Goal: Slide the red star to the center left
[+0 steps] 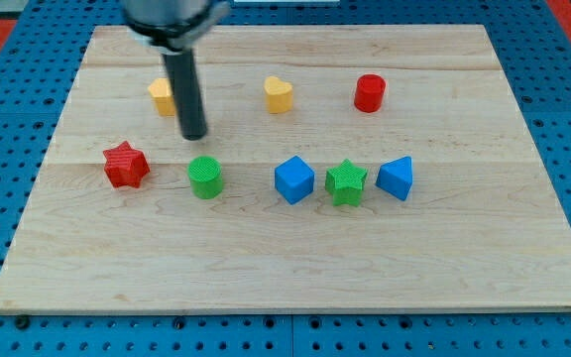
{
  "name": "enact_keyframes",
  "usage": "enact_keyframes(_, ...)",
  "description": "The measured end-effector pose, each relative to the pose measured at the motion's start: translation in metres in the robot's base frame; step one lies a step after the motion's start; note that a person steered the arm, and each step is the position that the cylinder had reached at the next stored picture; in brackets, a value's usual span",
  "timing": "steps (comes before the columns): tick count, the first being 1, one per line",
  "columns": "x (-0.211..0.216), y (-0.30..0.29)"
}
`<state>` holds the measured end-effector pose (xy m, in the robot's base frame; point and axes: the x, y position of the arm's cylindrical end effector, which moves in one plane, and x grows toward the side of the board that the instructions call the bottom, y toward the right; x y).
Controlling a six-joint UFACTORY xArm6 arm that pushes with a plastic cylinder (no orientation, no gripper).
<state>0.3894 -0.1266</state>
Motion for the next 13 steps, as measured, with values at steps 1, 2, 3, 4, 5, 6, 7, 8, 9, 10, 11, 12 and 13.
enact_keyframes(1,-0.011,-0.017)
enact_keyframes(2,-0.020,-0.025)
enact_keyframes(3,-0.020,-0.032)
enact_keyframes(4,-0.015,-0.021)
enact_keyframes(5,0.001,-0.089)
enact_keyframes(6,0.024,-0.157)
enact_keyframes(7,0.082,-0.172)
enact_keyframes(8,0.127,-0.095)
enact_keyframes(9,0.126,-0.043)
enact_keyframes(10,0.103,-0.043)
enact_keyframes(11,0.073,-0.054)
enact_keyframes(12,0.042,-0.072)
enact_keyframes(13,0.014,-0.071)
